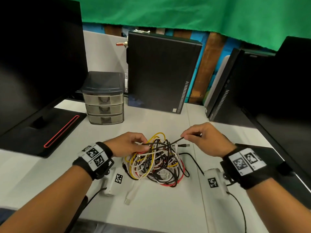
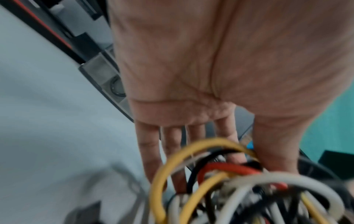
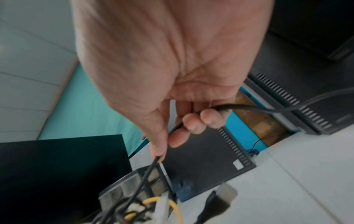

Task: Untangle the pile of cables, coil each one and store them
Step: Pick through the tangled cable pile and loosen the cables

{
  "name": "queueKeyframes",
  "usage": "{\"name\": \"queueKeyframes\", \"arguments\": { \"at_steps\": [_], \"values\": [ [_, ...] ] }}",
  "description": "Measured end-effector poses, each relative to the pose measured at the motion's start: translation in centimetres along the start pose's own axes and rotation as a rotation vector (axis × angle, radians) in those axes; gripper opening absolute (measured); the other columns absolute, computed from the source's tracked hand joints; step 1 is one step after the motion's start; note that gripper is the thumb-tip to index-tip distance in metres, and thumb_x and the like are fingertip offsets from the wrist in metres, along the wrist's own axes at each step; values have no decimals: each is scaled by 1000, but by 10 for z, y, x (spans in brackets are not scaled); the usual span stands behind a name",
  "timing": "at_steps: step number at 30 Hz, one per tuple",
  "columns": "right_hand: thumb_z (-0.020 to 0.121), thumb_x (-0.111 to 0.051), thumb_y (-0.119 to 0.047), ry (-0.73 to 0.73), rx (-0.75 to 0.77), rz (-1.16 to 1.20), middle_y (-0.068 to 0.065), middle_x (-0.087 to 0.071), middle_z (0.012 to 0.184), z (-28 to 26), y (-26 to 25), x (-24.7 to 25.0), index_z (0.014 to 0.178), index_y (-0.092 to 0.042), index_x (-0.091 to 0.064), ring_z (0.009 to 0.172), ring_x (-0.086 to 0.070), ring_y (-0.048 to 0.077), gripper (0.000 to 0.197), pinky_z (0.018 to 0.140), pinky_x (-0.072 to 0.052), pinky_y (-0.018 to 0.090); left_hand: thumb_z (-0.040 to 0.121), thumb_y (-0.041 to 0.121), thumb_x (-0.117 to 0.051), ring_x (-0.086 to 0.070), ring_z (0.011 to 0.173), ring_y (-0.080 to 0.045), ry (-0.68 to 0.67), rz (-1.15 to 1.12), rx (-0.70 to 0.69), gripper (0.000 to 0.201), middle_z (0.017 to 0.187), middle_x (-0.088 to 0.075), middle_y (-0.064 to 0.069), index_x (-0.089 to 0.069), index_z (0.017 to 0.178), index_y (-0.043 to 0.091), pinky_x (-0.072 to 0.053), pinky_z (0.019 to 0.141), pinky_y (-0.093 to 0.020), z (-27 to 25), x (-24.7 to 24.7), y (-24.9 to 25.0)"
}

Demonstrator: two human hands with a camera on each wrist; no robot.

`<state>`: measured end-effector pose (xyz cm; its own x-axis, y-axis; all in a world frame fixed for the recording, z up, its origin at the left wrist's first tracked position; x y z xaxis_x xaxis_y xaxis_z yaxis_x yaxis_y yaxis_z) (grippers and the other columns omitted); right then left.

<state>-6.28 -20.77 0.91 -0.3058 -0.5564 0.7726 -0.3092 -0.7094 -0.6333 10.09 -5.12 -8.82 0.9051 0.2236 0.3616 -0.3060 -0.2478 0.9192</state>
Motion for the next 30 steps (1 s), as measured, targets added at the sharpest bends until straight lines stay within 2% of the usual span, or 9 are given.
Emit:
{"name": "queueKeyframes", "arguments": {
  "at_steps": [3,5,7,10,14,17,21,24,30],
  "values": [
    [96,-66,-17,-28,36,-15,-15,-72,95,6,-13,-26,95,-25,-79,92,-65,-1,15,86,-53,21,87,44,-72,-62,80,-13,-25,85,-1,24,87,-70,-2,-70,90,21,-52,83,-34,4,-9,-1],
    [94,-67,-17,-12,78,-54,-12,-70,94,8,-23,-39,94,-25,-78,90,-65,4,13,89,-54,32,85,50,-71,-60,72,-11,-33,75,28,30,80,-68,1,-69,86,20,-50,70,-24,2,-10,0],
    [92,-68,-21,28,103,-88,-11,-68,89,7,-29,-42,92,-28,-77,86,-63,8,11,86,-53,37,86,43,-71,-61,68,-8,-71,16,85,28,77,-68,2,-68,90,15,-48,64,-18,-3,-11,-1],
    [90,-71,-30,78,97,-142,-10,-63,83,1,-29,-31,94,-31,-77,79,-59,8,6,81,-51,36,84,30,-76,-66,74,-8,-128,21,120,29,84,-72,2,-70,104,10,-52,68,-21,-9,-11,-3],
    [91,-71,-31,138,41,-181,-15,-66,87,-10,-10,-10,90,-34,-75,81,-60,5,5,81,-54,36,88,36,-75,-58,61,-3,31,223,90,22,70,-66,13,-71,88,14,-47,67,-21,0,-2,-4],
    [93,-68,-29,257,30,-294,-11,-69,99,-18,-2,6,102,-30,-75,93,-62,11,11,86,-53,33,89,52,-67,-57,59,-10,104,340,119,41,68,-66,1,-69,78,13,-47,67,-31,6,1,-3],
    [94,-64,-30,362,279,-445,-5,-69,116,-37,-43,-4,109,-26,-75,108,-58,18,19,89,-46,37,90,58,-60,-56,63,-21,162,434,125,54,69,-63,-13,-67,76,6,-48,67,-38,7,0,11],
    [91,-59,-32,277,465,-500,-6,-71,113,-44,-75,-39,104,-25,-77,103,-59,20,23,82,-47,36,91,55,-61,-47,56,-15,182,411,89,55,61,-53,-2,-62,71,4,-39,61,-31,7,-1,23],
    [100,-44,-30,32,370,-542,-9,-65,98,-23,-64,-66,107,-27,-71,95,-51,17,28,84,-45,38,93,55,-59,-51,67,-15,167,488,31,49,73,-58,-9,-61,76,8,-47,69,-37,-1,-4,30]
  ]
}}
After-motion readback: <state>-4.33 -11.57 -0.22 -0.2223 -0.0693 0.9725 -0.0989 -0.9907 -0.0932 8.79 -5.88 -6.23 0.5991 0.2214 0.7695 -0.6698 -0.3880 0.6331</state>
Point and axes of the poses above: each hand's wrist, its own z-axis towards the middle knuckle, its own x-axis out of the back of the hand, y = z × x, the point moved 9 cm from there along z, towards the middle knuckle
